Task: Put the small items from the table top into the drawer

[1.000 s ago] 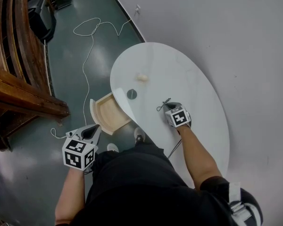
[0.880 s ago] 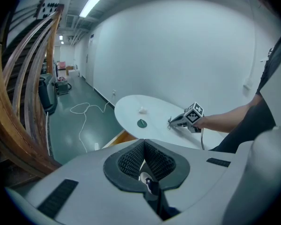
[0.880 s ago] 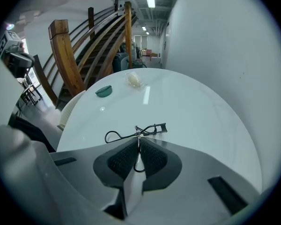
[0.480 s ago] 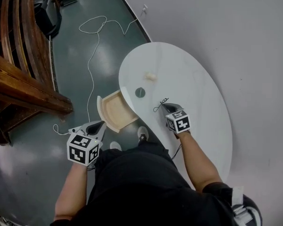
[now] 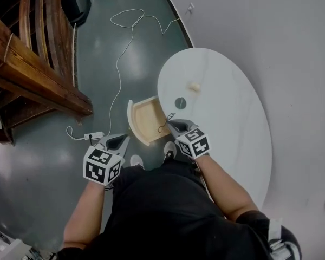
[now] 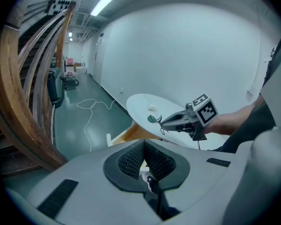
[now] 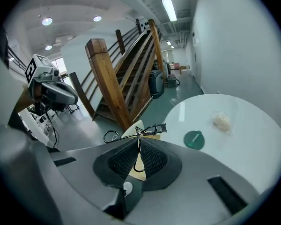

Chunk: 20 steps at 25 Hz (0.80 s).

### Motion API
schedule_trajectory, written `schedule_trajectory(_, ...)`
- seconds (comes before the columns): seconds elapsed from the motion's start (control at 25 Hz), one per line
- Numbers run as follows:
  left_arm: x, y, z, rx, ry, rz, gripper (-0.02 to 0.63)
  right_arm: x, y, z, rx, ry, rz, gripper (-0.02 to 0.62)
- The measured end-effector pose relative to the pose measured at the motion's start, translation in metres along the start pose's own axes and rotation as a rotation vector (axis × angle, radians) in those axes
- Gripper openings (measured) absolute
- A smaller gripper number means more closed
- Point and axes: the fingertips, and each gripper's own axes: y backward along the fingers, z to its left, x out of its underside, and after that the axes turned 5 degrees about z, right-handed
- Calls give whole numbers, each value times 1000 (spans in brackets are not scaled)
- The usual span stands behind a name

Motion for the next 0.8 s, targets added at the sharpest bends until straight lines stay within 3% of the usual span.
schedule_trajectory(0.16,11,9,10,-24,36,-5,14,-7,-35,37,-78,58,52,20)
schedule_trajectory(0.36,23,19,22,-58,71,-10,14,-6,-77,57,-109,77,103,20)
schedule_trajectory(0.6,34,26,35,-91,132,-17,14,19,-131,45,-73,37,216,20)
schedule_trajectory(0.8,46,27,47,-153,126,11,14,27,-171,21,1,-51,267,20)
